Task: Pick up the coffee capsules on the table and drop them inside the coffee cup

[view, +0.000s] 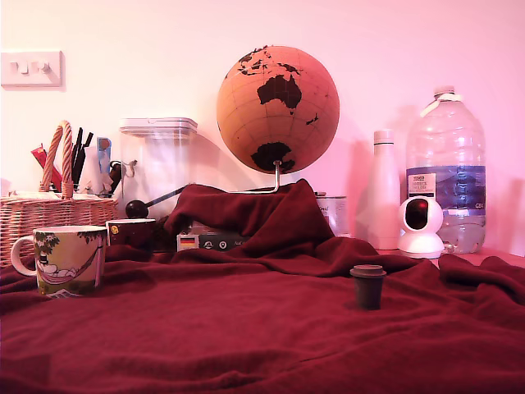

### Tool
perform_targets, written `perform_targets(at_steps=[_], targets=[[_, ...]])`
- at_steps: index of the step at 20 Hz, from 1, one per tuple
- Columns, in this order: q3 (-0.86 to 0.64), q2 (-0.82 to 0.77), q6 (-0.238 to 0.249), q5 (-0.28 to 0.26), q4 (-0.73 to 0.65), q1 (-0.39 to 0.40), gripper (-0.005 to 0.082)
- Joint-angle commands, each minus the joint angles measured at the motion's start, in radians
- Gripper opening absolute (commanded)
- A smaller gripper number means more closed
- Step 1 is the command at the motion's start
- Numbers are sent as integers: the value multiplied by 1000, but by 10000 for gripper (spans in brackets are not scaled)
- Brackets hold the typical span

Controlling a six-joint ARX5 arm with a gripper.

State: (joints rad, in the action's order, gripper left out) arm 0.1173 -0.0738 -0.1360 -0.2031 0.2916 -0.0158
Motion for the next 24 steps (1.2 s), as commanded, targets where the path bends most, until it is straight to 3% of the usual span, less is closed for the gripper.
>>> perform_targets(at_steps=[1,7,11,14,17,22,24], targets=[[-18,69,5,1,-39,-2,-19],[-18,69,-7,-8,-49,-1,-19],[-18,68,-41,-95,-160,-1,-19],[-18,52,-102,-142,-183,-1,-19],[-15,-10,-119,-203,-205,0,-19],[24,-176,-114,-258,-300,65,-19],[44,-249,-61,-260,-328,113,-19]])
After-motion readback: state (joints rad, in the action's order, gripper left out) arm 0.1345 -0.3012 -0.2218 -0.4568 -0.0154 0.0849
